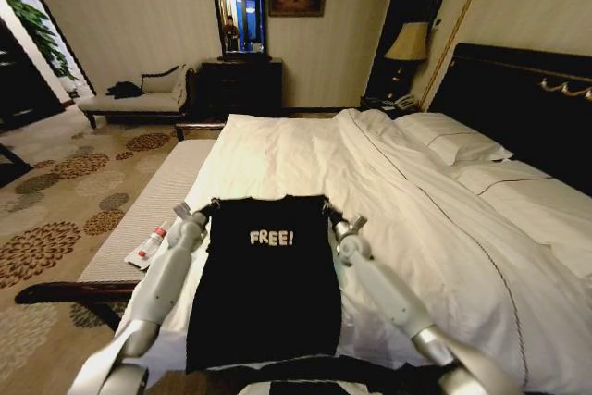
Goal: Fold the clothes on the bed.
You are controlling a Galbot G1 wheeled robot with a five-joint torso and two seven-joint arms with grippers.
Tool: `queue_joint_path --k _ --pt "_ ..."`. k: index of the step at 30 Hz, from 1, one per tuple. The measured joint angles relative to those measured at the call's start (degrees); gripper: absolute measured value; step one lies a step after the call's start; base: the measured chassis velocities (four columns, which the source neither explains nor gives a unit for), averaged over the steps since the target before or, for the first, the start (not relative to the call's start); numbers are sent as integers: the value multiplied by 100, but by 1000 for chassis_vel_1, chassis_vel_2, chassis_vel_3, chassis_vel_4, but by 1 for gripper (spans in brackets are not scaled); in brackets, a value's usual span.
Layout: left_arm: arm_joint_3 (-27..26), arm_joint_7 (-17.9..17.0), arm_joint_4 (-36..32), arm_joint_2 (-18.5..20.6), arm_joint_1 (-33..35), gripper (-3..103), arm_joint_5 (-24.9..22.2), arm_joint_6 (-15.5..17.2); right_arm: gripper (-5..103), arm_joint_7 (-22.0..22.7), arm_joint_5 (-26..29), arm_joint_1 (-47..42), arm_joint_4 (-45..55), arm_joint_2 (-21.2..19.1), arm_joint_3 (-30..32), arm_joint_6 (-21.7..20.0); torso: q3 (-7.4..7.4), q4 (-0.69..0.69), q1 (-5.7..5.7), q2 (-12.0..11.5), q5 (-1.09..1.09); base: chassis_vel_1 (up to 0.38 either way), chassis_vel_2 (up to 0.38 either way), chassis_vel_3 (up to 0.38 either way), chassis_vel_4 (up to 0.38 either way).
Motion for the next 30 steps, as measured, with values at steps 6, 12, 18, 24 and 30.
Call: queue_joint_path --k 6,12,18,24,30 --pt "187 21 147 121 -511 2 -101 0 0 -251 309 601 -172 -86 -461 147 1 1 1 0 -1 0 0 0 0" --pt "422 96 520 142 -1246 2 -137 -38 0 -308 545 1293 -523 156 -846 201 1 1 1 0 -1 0 0 0 0" --pt "560 154 974 138 -1964 2 -223 -79 0 -292 725 1949 -988 309 -923 186 0 1 2 0 0 0 0 0 0" --pt "551 120 724 293 -1858 2 -384 -80 0 -185 870 1794 -598 -1 -795 156 -1 0 2 0 0 0 0 0 0" --pt "119 51 -712 589 -303 2 -502 -82 0 45 850 579 660 -554 -445 150 -1 0 0 0 0 0 0 0 0"
